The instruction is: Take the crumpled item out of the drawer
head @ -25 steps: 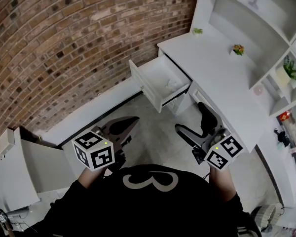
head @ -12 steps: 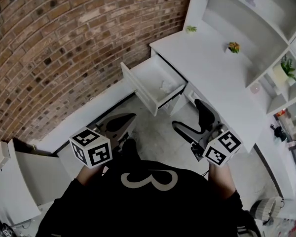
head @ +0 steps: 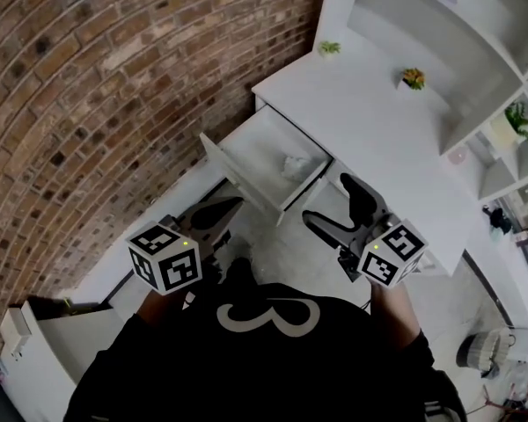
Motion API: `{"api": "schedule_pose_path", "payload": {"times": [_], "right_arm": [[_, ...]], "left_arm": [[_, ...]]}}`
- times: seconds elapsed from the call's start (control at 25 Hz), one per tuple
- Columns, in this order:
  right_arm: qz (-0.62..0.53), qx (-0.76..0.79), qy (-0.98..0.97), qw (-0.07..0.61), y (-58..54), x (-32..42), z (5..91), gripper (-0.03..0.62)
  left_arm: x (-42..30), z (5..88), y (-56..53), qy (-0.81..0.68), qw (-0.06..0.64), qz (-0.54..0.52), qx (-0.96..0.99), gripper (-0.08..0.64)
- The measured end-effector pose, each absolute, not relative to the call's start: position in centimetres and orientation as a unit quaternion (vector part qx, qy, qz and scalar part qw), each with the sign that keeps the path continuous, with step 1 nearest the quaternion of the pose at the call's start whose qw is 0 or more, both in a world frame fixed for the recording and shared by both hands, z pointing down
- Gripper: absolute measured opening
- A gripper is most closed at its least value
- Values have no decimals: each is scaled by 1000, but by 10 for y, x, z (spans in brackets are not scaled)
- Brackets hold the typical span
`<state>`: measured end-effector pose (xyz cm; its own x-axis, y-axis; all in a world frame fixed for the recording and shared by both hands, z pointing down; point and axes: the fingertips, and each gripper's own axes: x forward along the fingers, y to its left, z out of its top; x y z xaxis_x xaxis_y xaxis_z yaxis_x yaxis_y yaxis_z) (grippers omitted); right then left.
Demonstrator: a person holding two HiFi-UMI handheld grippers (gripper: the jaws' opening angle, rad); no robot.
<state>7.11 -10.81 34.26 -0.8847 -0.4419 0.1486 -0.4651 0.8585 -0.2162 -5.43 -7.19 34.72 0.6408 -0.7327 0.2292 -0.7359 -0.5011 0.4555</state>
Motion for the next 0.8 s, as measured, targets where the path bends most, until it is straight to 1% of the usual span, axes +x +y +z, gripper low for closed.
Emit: {"api": "schedule_pose_path", "payload": {"times": [0.36,0.68,0.8], "right_arm": [[192,259,-943,78,-185,20,391,445],[236,296,-916,133,-240,0,457,442],[243,318,-902,160,-260,-3,487,428]], "left_arm": [[-88,366,-161,-386,289,27,876,3],[-111,390,-214,-355,309,46,881,3],[-118,400,-230,-346,313,53,883,3]]}}
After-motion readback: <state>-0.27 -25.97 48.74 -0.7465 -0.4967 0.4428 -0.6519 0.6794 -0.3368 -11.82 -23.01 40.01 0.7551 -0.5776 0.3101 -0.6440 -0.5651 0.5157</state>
